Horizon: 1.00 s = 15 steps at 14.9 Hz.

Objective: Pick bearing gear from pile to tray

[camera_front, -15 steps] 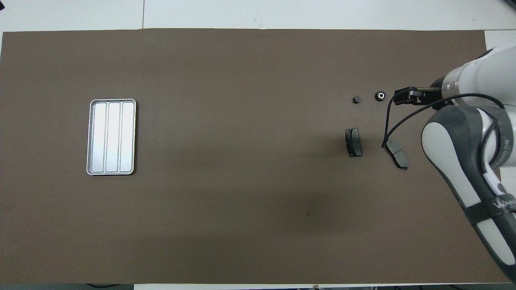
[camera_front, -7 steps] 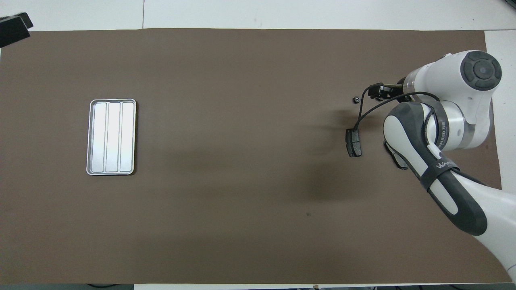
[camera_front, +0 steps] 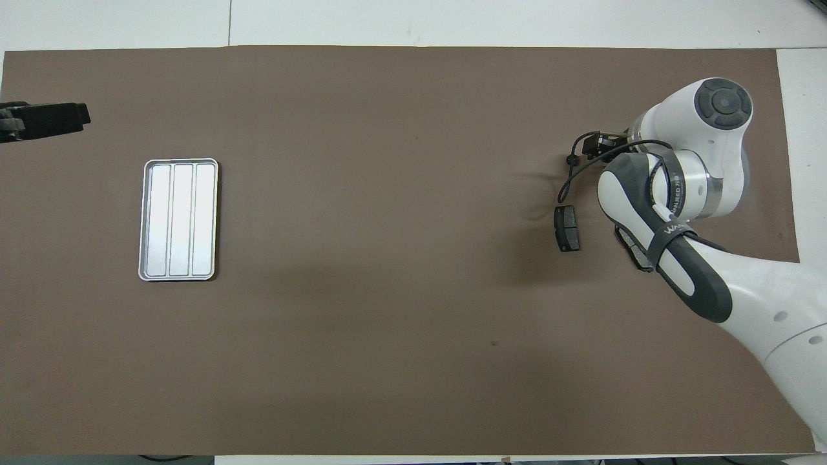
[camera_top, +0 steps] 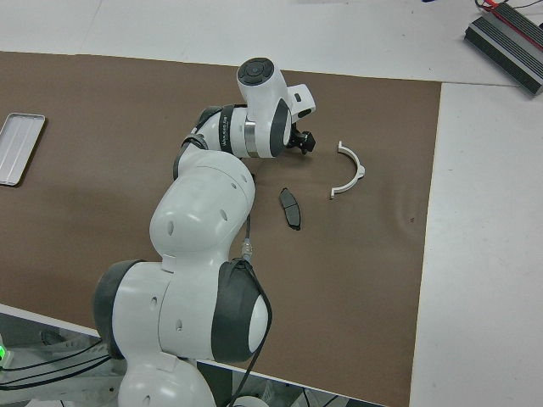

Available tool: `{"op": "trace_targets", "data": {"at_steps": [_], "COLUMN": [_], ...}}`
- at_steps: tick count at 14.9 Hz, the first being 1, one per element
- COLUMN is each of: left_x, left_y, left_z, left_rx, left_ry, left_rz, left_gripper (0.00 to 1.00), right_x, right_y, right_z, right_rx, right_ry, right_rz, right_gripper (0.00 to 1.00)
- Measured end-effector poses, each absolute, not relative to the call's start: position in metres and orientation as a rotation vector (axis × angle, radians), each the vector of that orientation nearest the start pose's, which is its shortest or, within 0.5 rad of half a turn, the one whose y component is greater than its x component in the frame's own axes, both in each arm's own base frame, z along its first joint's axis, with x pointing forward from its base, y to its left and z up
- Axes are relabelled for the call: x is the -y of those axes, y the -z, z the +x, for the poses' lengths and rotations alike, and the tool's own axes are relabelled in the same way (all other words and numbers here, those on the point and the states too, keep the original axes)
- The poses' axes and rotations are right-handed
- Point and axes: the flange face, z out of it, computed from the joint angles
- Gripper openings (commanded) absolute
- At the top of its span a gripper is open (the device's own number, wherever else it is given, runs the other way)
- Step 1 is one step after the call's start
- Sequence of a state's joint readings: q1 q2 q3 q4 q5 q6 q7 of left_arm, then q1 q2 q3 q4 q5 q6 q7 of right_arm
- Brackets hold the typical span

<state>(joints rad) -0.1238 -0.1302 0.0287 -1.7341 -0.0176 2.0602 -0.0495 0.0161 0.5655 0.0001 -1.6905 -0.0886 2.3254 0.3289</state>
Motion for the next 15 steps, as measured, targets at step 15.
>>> {"op": "trace_targets", "data": {"at_steps": [15], "left_x": [0.052], "left_y": [-0.65], "left_z": [0.499], "left_rx": [-0.083], "left_ry": [0.131], "left_rz": [-3.166], "left_gripper": [1.0], "right_x": [-0.012], "right_y": [-0.285], "right_z": [0.708], "right_rx": [-0.56], "right_ry": [0.064], "right_rz": [-3.13], "right_gripper": [1.0]}}
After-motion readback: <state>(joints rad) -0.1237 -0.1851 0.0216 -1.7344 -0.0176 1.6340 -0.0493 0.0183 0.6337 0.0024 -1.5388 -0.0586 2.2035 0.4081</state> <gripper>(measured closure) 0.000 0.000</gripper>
